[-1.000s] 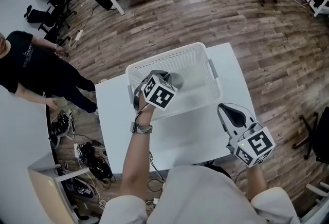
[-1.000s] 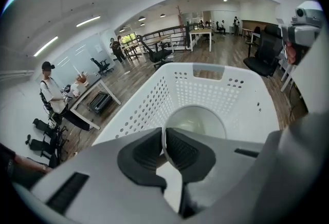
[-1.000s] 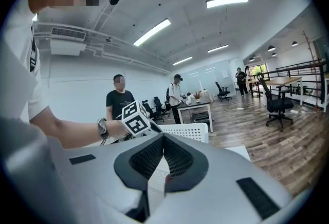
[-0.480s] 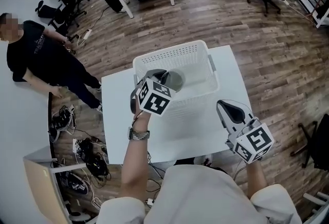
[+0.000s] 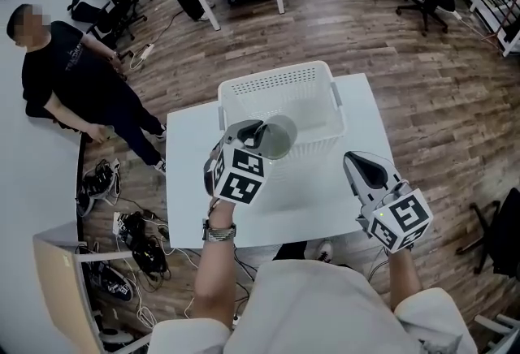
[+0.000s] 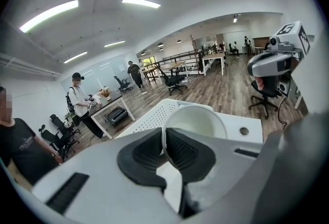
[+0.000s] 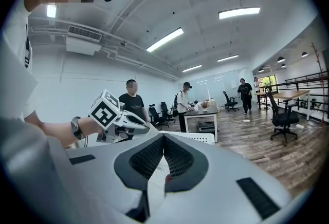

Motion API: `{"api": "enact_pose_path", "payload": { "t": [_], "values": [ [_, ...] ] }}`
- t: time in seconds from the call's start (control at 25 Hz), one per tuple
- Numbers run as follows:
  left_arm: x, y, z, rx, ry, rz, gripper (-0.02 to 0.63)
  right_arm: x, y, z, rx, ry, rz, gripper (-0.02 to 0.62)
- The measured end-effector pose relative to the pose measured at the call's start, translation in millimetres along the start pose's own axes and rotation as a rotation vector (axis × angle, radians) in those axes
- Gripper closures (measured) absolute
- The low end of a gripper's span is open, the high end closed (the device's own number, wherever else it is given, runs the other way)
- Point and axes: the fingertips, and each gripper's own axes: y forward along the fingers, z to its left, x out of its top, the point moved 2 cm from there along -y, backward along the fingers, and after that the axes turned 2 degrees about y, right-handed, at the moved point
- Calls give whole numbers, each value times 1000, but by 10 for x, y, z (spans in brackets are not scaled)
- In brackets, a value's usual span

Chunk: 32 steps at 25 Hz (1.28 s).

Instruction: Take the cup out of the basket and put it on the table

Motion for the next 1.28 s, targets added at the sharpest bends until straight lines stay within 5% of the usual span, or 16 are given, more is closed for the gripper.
{"api": "enact_pose_path", "payload": {
  "t": [1.28],
  "values": [
    [-83, -1472, -616, 94, -156, -195, 577, 140, -301, 328, 42, -117, 9, 580]
  ]
}}
